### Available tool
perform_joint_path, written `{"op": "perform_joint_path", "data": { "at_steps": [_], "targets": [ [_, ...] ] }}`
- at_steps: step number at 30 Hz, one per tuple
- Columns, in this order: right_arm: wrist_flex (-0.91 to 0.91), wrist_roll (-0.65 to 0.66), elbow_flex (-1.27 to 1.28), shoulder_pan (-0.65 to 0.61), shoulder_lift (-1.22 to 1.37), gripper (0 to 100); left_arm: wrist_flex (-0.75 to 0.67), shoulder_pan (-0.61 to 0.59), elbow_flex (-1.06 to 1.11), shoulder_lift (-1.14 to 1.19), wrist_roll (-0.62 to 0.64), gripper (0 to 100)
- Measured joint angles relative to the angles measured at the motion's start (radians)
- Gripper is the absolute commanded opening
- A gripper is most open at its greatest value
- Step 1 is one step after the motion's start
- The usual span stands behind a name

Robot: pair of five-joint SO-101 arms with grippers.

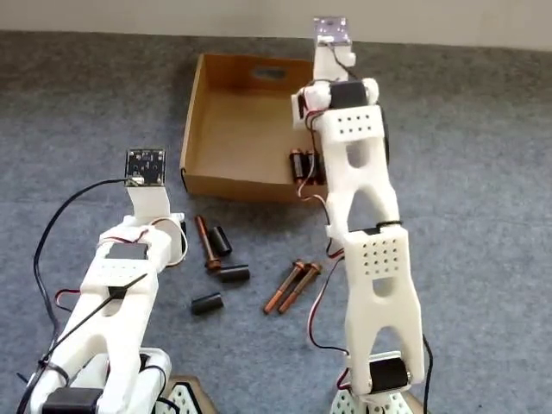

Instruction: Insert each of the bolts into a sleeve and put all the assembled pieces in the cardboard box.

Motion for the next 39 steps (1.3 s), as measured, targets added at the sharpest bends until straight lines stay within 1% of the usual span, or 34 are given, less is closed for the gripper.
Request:
{"op": "perform_joint_path", "data": {
  "at_steps": [4,6,9,16,19,22,26,32,36,39],
  "targets": [
    [0.114,0.0,-0.218,0.0,-0.002,0.6,0.0,0.0,0.0,0.0,0.0,1],
    [0.172,0.0,-0.275,-0.009,-0.003,0.6,0.0,0.0,0.0,0.0,0.0,1],
    [0.23,0.0,-0.293,-0.04,-0.006,0.6,0.0,0.0,0.0,0.0,0.0,1],
    [0.241,-0.006,-0.298,-0.052,-0.012,0.6,0.0,0.0,0.0,0.0,0.0,1],
    [0.241,-0.054,-0.298,-0.052,-0.068,0.6,0.0,0.0,0.0,0.0,0.0,1],
    [0.241,-0.066,-0.279,-0.055,-0.186,0.6,0.0,0.0,0.0,0.0,0.0,1],
    [0.241,-0.066,-0.084,-0.074,-0.396,0.6,0.0,0.0,0.0,0.0,0.0,1],
    [0.233,-0.061,0.451,-0.138,-0.756,0.6,0.0,0.0,0.0,0.0,0.0,1],
    [0.126,0.026,0.836,-0.189,-0.954,0.6,0.0,0.0,0.0,0.0,0.0,1],
    [0.005,0.101,1.128,-0.249,-1.108,1.1,0.0,0.0,0.0,0.0,0.0,1]
  ]
}}
